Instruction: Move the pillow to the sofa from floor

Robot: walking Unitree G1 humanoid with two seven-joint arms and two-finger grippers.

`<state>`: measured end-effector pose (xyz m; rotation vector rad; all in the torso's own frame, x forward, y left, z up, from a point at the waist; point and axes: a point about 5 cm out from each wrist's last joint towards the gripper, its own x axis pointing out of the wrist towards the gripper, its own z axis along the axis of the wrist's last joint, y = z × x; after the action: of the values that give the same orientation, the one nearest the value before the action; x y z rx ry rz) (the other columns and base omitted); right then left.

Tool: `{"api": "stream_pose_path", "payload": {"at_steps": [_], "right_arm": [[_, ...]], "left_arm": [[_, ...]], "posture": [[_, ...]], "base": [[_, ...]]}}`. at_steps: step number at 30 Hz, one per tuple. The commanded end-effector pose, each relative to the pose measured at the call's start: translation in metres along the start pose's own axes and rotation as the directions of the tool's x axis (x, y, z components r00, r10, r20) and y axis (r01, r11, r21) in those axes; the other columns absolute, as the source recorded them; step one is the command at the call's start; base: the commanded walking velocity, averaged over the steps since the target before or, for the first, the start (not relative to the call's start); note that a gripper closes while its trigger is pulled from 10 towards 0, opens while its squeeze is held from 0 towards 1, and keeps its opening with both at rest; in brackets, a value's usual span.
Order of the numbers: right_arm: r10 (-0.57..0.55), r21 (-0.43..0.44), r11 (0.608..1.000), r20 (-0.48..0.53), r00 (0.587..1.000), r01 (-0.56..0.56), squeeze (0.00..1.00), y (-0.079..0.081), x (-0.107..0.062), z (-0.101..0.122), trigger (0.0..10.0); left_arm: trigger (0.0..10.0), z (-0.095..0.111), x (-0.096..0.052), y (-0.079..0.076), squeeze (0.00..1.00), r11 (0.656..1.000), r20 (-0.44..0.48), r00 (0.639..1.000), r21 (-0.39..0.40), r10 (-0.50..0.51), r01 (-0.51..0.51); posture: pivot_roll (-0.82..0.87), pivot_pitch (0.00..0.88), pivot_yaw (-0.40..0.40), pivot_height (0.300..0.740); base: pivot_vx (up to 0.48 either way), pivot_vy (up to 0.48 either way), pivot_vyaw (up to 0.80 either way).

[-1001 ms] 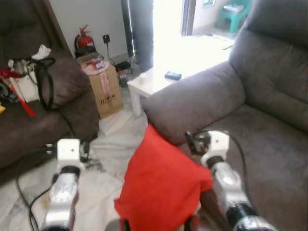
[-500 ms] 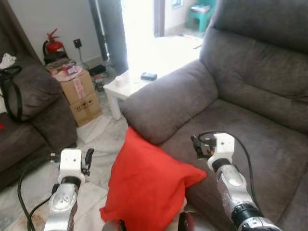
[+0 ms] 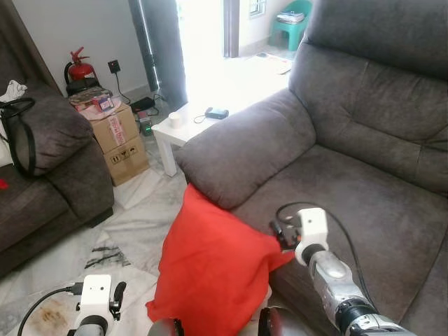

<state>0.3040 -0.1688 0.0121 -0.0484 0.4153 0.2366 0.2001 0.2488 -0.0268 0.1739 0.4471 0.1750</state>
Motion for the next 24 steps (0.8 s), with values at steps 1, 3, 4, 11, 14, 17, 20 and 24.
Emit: {"api": "stream_pose_path", "payload": {"at_steps": [1,3,4,11,14,17,20,24], "right_arm": [[0.024,-0.011,1.000,-0.079,0.997,-0.025,0.08,0.000,0.000,-0.006,10.0],[0.015,0.068,0.998,-0.125,0.992,-0.006,1.00,-0.001,0.000,-0.012,10.0],[-0.001,0.198,0.980,-0.154,0.988,0.032,1.00,-0.002,-0.001,-0.016,10.0],[0.073,-0.004,0.997,-0.004,0.997,-0.073,1.00,0.001,0.001,0.003,10.0],[0.131,-0.087,0.987,-0.016,0.991,-0.132,1.00,0.003,-0.001,0.002,10.0],[0.132,-0.216,0.966,-0.045,0.990,-0.139,1.00,-0.004,-0.003,0.002,10.0],[0.115,-0.380,0.914,-0.090,0.989,-0.141,1.00,-0.010,-0.004,0.002,10.0],[0.138,-0.516,0.838,-0.112,0.984,-0.176,0.00,-0.009,-0.003,0.005,10.0]], "left_arm": [[10.0,-0.001,0.000,0.003,0.00,1.000,0.001,1.000,0.004,0.014,-0.014],[10.0,0.000,0.001,0.001,0.00,1.000,0.004,1.000,0.006,0.010,-0.010],[10.0,0.003,0.003,-0.001,0.00,1.000,0.014,1.000,0.007,0.005,-0.005],[10.0,0.010,0.006,-0.008,0.00,0.999,0.043,0.999,0.023,-0.026,0.025],[10.0,0.010,0.007,-0.008,0.00,0.999,0.043,0.999,0.030,-0.033,0.032],[10.0,0.009,0.007,-0.008,0.00,0.999,0.041,0.999,0.034,-0.034,0.032],[10.0,0.009,0.006,-0.006,0.00,0.999,0.043,0.999,0.038,-0.032,0.030],[10.0,0.009,0.005,-0.007,0.00,0.998,0.047,0.998,0.047,-0.040,0.037]], "posture": [[0.00,0.000,0.020,0.619],[0.00,0.000,0.020,0.619],[-0.01,0.000,0.022,0.619],[-0.01,0.000,0.032,0.619],[-0.01,0.000,0.032,0.619],[-0.01,0.000,0.030,0.619],[-0.01,0.000,0.027,0.619],[0.00,0.000,0.025,0.619]], "base": [[0.000,0.000,0.00],[0.000,0.000,0.00],[0.000,0.000,0.00],[0.000,0.000,0.00],[0.000,0.000,0.00],[0.000,0.000,0.00],[0.000,0.000,0.00],[0.000,0.000,0.00]]}}
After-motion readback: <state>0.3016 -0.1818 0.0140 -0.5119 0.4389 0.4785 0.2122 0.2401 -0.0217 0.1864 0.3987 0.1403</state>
